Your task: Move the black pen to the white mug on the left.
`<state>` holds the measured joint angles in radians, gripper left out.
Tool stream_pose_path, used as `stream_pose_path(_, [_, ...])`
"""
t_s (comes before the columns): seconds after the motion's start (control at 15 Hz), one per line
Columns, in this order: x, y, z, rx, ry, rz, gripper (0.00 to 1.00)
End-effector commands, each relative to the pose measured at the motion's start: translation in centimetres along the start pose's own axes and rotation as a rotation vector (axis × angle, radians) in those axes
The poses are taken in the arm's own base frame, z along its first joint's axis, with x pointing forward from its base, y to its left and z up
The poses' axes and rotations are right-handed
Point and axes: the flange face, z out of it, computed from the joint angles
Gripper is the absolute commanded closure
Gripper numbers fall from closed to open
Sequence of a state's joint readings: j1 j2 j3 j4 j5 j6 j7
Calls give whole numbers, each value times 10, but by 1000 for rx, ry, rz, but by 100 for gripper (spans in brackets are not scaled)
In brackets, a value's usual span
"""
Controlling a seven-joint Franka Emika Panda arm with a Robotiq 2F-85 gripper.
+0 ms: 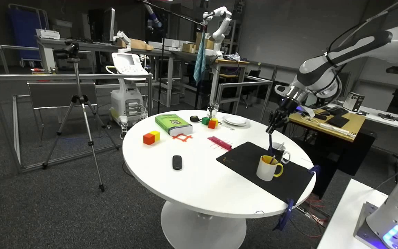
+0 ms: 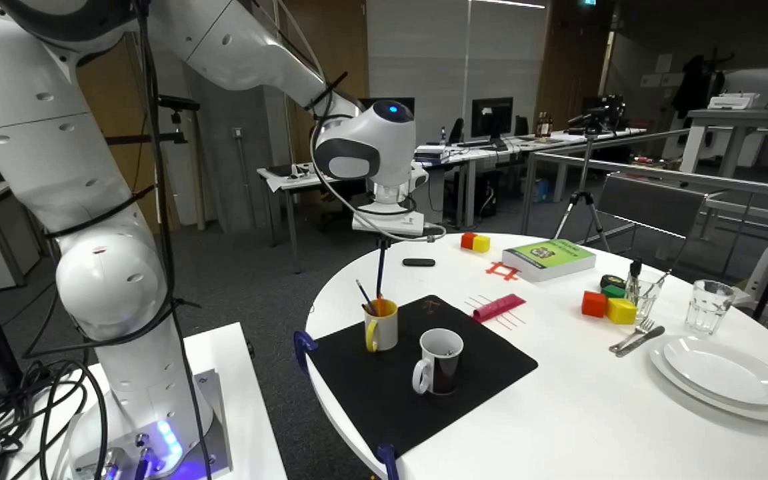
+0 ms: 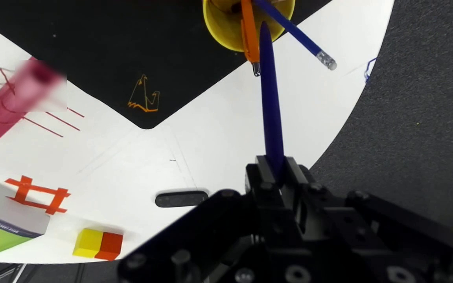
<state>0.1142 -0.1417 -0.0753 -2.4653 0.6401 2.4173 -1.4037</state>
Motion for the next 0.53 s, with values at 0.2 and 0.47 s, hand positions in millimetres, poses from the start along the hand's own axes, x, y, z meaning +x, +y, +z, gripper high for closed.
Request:
stream_pose_path(0.2, [-12, 15, 19, -20, 1, -89, 97])
stream_pose_path(0.47, [-21, 25, 30, -35, 15, -158, 97])
